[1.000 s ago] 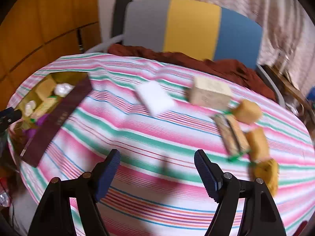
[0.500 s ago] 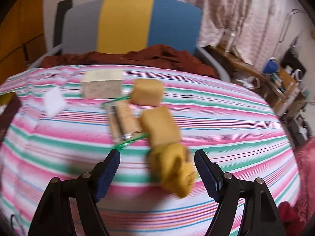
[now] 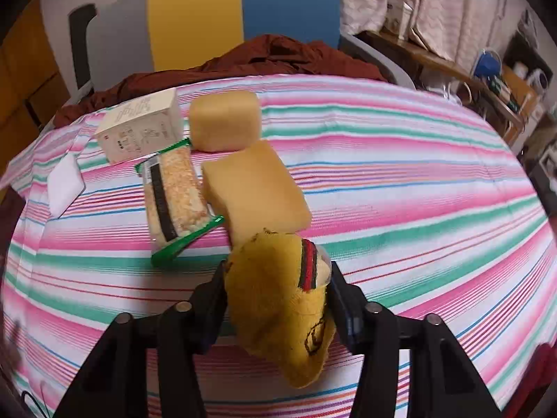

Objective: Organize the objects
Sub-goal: 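Grasp the green-edged cracker packet with the left gripper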

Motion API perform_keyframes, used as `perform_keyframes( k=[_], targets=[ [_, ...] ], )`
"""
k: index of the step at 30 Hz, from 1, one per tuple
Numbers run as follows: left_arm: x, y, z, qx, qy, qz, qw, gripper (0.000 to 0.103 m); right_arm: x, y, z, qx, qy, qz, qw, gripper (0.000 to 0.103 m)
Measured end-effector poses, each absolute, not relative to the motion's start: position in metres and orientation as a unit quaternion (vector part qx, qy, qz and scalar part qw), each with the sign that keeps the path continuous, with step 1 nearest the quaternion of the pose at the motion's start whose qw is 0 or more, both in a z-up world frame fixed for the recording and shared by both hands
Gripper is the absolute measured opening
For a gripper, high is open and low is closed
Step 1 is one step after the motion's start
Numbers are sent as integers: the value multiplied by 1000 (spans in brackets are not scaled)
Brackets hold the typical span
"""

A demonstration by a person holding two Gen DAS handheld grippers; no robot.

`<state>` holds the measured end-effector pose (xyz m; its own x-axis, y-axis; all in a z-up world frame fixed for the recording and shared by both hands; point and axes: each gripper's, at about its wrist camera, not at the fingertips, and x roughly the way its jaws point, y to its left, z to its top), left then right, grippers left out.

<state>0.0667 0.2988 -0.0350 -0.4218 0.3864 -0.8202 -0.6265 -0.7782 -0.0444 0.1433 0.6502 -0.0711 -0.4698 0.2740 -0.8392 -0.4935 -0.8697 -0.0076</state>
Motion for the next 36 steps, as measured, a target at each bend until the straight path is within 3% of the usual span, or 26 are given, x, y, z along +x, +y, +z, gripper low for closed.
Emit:
perform_keyframes(
  k=[15, 23, 26, 31, 36],
  targets=[
    [39, 464, -41, -493, 91, 782, 369, 61, 160, 659, -62, -477, 153, 830, 243, 51],
    [4, 532, -71, -555, 59, 758, 337, 64, 158, 664, -57, -471, 156, 834, 241, 51],
    [-1, 550, -79, -567, 68, 755, 322, 65, 158, 669, -57, -467, 166, 834, 243, 51],
    [3, 575, -83, -547, 107, 767, 317, 75, 155, 671, -61, -469, 175, 831, 241, 51],
    [11, 576, -85, -509, 143, 781, 332, 75, 155, 669, -61, -467, 178, 832, 239, 51]
  ],
)
